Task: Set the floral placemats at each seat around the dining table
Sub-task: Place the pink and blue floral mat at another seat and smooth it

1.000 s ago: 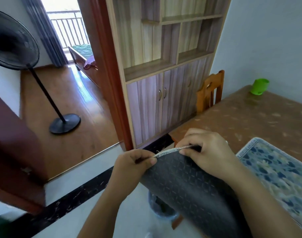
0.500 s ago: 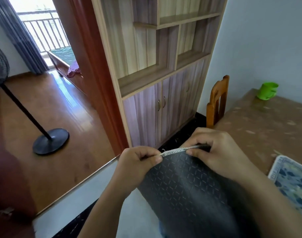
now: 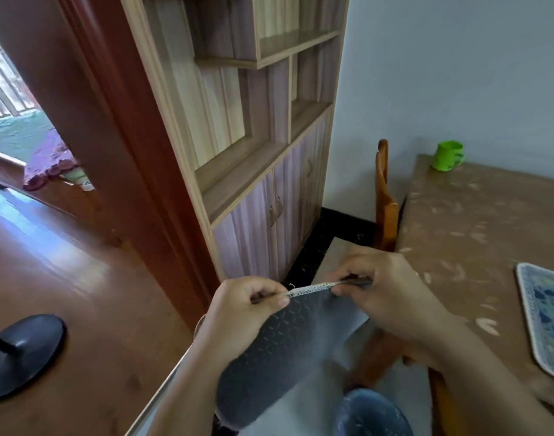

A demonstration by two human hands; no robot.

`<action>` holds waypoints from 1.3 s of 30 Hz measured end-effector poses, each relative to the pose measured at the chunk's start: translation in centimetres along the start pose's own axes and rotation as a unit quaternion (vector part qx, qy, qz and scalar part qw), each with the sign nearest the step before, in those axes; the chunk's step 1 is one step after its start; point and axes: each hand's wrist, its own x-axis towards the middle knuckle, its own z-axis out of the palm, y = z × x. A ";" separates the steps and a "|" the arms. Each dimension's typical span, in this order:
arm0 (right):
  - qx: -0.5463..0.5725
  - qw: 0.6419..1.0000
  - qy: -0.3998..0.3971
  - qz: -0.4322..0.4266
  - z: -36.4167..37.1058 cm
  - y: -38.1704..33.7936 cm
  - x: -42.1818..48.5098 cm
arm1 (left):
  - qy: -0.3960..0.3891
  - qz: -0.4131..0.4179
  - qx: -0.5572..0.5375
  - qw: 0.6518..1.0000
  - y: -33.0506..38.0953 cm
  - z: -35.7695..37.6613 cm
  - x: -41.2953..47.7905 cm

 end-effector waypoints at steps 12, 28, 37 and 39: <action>-0.034 0.990 0.049 0.125 2.6 3.3 5.9 | -0.060 0.077 0.050 0.994 -3.5 0.4 11.0; -0.037 0.942 0.210 0.260 -6.1 18.4 19.3 | -0.173 0.227 0.088 0.954 3.4 8.8 37.2; -0.066 0.894 0.296 0.329 -9.0 23.1 21.8 | -0.233 0.327 0.084 0.912 6.5 14.8 46.1; -0.082 0.883 0.303 0.349 -9.5 23.9 22.3 | -0.263 0.341 0.076 0.899 7.1 16.0 48.1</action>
